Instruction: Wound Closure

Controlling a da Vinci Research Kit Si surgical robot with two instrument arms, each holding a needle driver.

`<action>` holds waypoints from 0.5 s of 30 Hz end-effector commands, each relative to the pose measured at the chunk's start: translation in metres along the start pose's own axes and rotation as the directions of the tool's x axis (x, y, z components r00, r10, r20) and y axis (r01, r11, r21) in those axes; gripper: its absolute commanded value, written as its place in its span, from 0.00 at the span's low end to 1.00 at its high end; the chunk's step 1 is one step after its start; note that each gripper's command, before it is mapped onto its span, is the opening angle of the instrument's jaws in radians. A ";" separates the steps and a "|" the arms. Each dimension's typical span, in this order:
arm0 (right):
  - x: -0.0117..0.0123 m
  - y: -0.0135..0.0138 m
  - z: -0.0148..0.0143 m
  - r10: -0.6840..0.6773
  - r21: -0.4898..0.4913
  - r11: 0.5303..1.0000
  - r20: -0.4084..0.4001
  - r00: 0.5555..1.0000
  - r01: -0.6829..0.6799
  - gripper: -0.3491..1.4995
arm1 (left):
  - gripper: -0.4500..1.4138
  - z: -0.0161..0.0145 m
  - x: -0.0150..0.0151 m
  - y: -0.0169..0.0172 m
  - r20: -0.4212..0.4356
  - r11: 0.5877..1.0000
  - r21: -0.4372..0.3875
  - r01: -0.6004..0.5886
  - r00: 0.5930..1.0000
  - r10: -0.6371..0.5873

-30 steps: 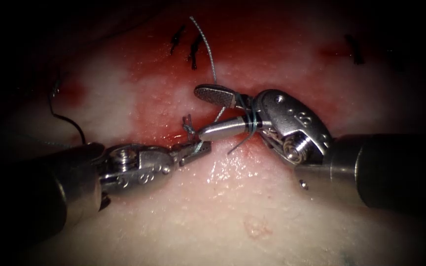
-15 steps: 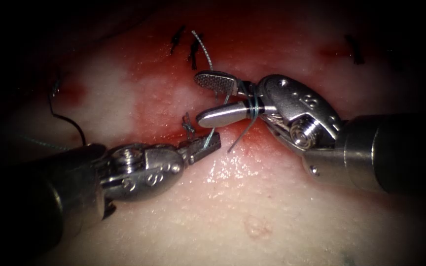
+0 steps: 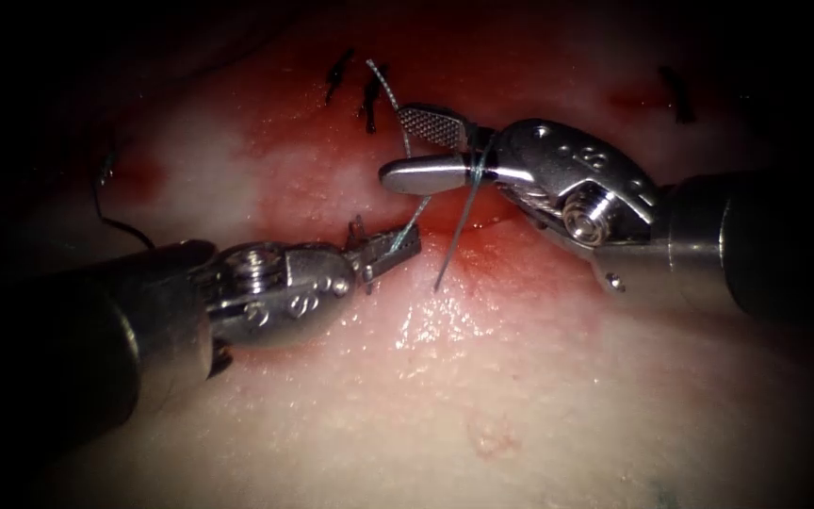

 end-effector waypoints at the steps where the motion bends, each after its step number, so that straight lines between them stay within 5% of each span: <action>1: -0.0002 -0.0002 0.0008 0.010 -0.021 1.000 0.012 1.000 -0.010 0.36 | 0.00 0.0011 -0.0003 0.0000 -0.002 1.000 0.001 0.006 1.000 -0.006; 7: -0.0001 -0.0010 0.0021 0.036 -0.140 0.990 0.091 0.995 -0.023 0.33 | 0.00 0.0021 -0.0016 -0.0009 -0.003 1.000 0.004 0.029 1.000 -0.029; 15: -0.0004 -0.0020 0.0046 0.052 -0.238 0.971 0.192 0.980 -0.005 0.44 | 0.00 0.0034 -0.0027 -0.0032 0.001 0.999 0.006 0.051 0.999 -0.051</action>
